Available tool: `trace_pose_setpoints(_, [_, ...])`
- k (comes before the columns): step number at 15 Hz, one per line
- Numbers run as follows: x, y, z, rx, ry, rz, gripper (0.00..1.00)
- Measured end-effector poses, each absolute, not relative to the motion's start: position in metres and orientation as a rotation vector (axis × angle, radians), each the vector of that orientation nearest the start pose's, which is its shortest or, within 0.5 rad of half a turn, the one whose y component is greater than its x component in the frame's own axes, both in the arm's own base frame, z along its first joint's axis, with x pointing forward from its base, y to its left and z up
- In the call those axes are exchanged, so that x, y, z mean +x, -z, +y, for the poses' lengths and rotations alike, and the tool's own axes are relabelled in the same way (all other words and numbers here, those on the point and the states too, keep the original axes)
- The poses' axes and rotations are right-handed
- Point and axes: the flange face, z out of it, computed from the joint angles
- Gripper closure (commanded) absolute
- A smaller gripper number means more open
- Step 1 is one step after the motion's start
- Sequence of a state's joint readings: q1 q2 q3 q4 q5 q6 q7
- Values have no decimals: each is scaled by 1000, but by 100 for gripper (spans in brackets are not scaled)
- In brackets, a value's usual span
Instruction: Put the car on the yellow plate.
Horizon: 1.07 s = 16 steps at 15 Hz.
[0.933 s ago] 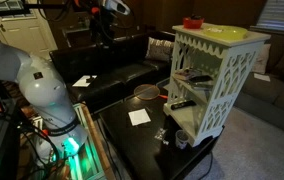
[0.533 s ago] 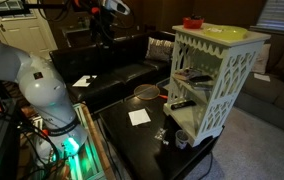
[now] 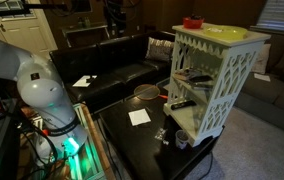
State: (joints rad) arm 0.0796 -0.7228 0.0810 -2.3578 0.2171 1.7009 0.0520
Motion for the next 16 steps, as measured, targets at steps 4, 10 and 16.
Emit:
trace_pose_setpoints(4, [386,-644,84,-2995,444,32,0])
trace_pose_setpoints(10, [420,-672,83,-3035,570,120,0])
trace_pose_setpoints(16, [458,-675,87,-3017,871,119,0])
